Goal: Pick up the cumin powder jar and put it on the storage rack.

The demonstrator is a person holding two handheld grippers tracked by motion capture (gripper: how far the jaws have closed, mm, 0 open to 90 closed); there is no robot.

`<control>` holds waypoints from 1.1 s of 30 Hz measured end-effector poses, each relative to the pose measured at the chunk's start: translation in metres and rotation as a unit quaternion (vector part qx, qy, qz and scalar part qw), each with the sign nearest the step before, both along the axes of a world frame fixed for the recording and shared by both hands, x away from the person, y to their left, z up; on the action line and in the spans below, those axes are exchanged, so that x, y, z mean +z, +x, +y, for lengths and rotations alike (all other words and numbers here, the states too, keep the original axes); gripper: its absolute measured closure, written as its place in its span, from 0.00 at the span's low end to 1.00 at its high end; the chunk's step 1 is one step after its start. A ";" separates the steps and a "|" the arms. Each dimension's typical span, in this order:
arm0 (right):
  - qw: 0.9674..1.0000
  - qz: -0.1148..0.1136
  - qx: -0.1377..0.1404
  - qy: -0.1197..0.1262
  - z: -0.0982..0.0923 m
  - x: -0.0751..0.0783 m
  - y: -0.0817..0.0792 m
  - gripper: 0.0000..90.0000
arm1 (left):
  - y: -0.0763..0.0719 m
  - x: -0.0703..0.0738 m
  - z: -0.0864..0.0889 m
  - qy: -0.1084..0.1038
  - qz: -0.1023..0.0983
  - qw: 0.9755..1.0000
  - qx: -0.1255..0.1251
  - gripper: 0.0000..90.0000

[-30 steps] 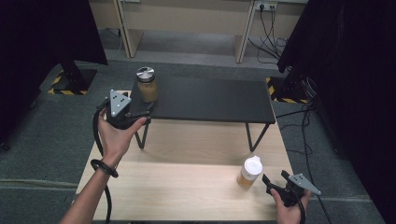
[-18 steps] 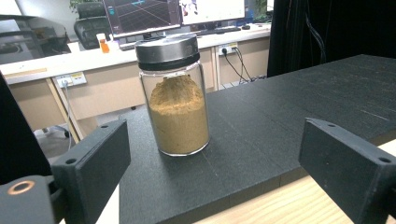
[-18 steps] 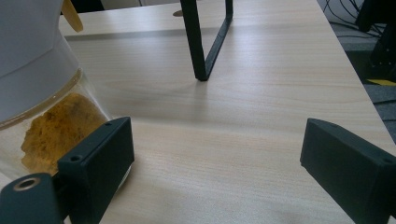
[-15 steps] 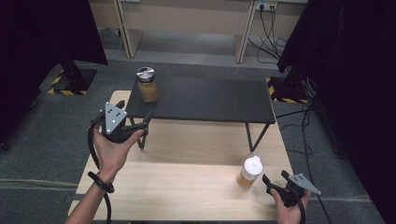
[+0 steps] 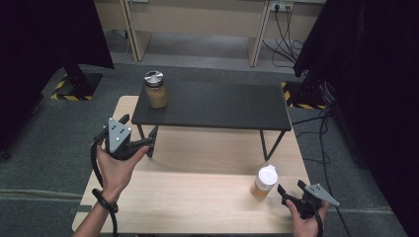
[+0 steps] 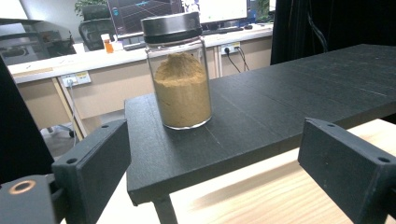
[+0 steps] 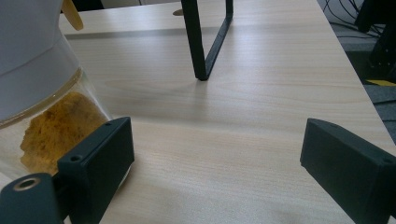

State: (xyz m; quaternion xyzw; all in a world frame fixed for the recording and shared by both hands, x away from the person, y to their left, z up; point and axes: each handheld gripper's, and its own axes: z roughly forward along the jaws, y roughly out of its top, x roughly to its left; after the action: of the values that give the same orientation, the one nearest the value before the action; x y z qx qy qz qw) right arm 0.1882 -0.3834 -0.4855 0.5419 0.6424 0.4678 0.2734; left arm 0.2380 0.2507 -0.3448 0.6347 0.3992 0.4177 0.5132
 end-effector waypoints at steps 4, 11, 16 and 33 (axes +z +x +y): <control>1.000 0.000 0.000 0.000 0.000 0.000 0.000 0.11 | -0.007 -0.007 -0.001 -0.001 -0.004 1.000 -0.003 0.10; 1.000 0.001 0.001 -0.001 0.000 0.001 0.000 0.11 | -0.018 -0.020 -0.001 0.007 -0.009 1.000 -0.012 0.09; 1.000 0.001 0.001 -0.001 0.000 0.000 0.000 0.11 | -0.023 -0.027 0.003 0.011 0.001 1.000 -0.017 0.07; 1.000 0.002 0.002 -0.011 0.003 0.002 0.001 0.11 | -0.032 -0.075 0.010 0.012 0.031 0.999 -0.021 0.00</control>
State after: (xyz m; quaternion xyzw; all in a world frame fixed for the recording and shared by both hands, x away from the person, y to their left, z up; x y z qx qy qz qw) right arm 0.1890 -0.3806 -0.4837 0.5386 0.6493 0.4603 0.2764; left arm 0.2059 0.2609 -0.4198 0.6621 0.3963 0.3917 0.5012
